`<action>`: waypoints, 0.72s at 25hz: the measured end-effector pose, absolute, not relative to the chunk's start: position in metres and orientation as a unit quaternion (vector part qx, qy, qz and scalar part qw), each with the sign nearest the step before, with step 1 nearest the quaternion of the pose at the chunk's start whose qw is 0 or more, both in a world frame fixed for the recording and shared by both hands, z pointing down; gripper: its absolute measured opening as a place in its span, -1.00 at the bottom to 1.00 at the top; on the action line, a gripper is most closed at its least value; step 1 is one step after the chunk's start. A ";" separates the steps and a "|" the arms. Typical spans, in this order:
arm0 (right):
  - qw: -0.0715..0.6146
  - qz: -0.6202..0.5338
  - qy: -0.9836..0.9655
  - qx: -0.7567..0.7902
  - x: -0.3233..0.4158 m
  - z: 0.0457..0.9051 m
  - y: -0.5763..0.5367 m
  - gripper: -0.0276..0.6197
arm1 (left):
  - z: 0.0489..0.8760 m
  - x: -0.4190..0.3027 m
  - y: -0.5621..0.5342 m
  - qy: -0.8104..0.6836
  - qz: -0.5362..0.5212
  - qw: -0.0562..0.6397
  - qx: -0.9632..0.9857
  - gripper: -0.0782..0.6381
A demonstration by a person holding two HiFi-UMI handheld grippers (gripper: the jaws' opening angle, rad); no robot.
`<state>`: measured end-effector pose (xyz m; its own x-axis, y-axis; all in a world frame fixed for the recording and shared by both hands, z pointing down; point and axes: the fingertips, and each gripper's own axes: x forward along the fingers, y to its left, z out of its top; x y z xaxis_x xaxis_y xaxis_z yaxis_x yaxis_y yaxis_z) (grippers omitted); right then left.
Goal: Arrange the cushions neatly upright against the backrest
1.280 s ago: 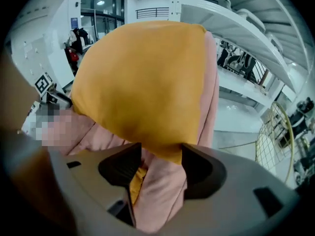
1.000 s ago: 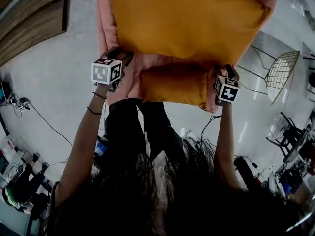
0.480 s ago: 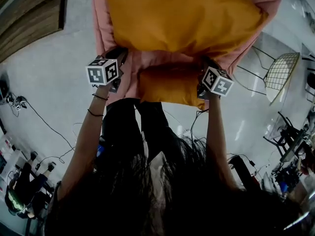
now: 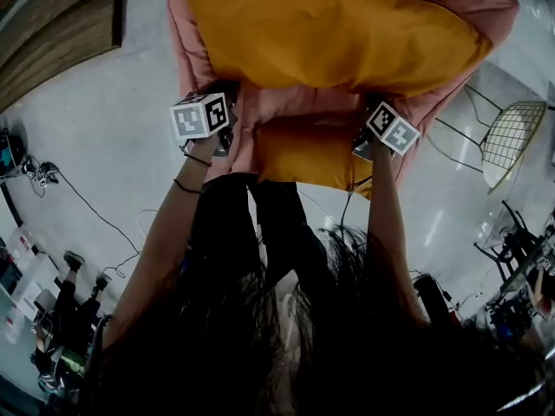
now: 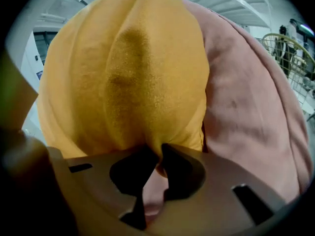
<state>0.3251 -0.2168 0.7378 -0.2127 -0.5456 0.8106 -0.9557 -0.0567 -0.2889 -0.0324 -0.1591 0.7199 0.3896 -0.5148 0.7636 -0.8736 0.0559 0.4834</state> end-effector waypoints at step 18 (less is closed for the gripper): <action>0.233 0.416 -0.665 0.575 0.346 0.675 -0.151 -0.36 | 0.698 0.003 -0.108 -0.475 0.235 0.420 0.737 -0.32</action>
<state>0.3461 -0.1513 0.6746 -0.2307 -0.5706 0.7881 -0.9586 -0.0057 -0.2848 0.0028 -0.1079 0.6977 0.4382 -0.5023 0.7454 -0.8974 -0.1961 0.3953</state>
